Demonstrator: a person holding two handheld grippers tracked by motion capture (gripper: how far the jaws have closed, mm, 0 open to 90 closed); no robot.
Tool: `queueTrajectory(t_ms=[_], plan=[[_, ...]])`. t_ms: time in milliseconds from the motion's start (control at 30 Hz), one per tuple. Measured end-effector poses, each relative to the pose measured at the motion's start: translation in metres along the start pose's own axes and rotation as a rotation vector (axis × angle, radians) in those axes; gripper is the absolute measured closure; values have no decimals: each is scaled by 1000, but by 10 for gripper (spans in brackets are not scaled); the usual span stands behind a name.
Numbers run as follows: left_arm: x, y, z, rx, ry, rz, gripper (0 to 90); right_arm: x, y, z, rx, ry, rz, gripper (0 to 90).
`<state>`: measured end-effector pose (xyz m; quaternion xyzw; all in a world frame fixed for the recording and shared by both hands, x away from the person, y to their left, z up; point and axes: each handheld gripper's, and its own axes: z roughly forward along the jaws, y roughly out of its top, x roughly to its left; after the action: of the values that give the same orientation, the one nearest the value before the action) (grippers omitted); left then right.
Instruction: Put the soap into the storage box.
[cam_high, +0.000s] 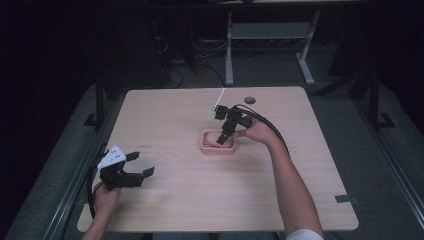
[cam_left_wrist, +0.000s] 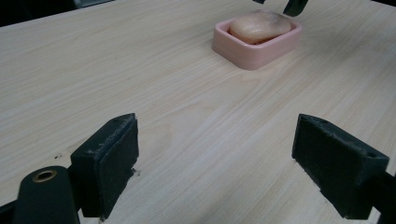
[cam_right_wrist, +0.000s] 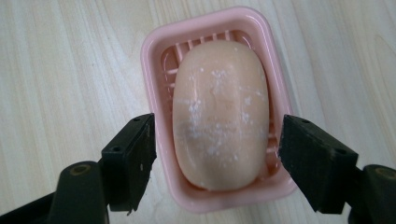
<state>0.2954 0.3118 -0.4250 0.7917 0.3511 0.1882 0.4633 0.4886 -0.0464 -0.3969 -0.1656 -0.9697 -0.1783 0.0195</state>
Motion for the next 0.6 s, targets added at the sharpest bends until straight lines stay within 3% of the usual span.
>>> queueTrajectory(t_ms=[600], plan=[[0,0,1,6,1,-4,143,6,-28,-27,-43,-41,13,270]])
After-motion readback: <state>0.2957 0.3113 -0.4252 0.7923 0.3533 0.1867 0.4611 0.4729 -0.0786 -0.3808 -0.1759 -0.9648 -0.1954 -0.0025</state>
